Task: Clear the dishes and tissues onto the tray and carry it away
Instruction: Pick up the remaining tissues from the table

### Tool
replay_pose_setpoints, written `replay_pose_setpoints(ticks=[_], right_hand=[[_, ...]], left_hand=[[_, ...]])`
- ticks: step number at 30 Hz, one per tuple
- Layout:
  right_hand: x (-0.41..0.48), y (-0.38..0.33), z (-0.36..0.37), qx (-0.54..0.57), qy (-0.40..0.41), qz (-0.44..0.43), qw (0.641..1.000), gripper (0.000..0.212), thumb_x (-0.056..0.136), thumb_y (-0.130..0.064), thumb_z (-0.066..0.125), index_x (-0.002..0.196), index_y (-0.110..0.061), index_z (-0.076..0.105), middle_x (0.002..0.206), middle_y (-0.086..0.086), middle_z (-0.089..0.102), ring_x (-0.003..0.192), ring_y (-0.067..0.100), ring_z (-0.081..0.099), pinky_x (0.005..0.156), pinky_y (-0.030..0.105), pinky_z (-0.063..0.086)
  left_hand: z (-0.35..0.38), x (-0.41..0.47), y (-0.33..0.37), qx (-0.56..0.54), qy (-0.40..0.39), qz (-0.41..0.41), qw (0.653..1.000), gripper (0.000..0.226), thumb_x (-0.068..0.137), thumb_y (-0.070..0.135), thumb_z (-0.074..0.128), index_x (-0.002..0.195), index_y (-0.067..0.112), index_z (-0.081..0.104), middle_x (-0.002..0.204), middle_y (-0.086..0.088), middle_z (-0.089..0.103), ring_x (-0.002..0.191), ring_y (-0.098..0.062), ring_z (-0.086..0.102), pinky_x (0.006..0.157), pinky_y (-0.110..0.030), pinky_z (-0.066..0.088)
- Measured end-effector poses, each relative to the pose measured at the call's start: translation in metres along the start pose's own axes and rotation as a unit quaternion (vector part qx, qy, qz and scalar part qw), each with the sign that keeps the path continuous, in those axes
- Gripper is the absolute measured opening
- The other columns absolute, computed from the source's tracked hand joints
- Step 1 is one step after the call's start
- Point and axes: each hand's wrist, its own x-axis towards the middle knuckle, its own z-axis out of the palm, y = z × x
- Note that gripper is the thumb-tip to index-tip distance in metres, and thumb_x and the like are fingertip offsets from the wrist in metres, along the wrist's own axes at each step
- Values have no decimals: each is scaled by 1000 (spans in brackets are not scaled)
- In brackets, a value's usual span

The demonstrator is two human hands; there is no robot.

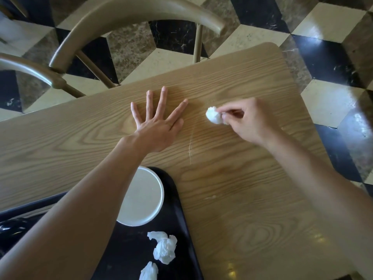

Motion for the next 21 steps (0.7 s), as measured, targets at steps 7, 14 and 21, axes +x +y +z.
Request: replay_pose_setpoints(ticks=[7,14,21], right_hand=[[19,-31,42,-55,-67,-127,988,22,83,-11,73,101,-22,80,104,-4,78,95,12,72,89,19,50],[-68,-29,31,-63,-386,-207,897,24,76,-2,66,90,-17,79,91,-8,77,84,2,65,77,11,46],[-28,-14,-13,93,-228,55,968,24,78,-11,79,86,-33,80,86,-14,78,84,2,72,82,27,56]], left_hand=[[-2,2,-12,-117,64,-5,991,54,107,38,21,159,40,6,165,24,-13,150,-12,-27,114,-54,-26],[-6,0,-11,-143,65,-13,988,51,107,39,22,157,43,14,165,26,-6,151,-9,-22,115,-51,-25],[-6,1,-12,-131,64,-6,989,52,106,39,23,158,42,13,165,24,-8,151,-12,-22,116,-54,-22]])
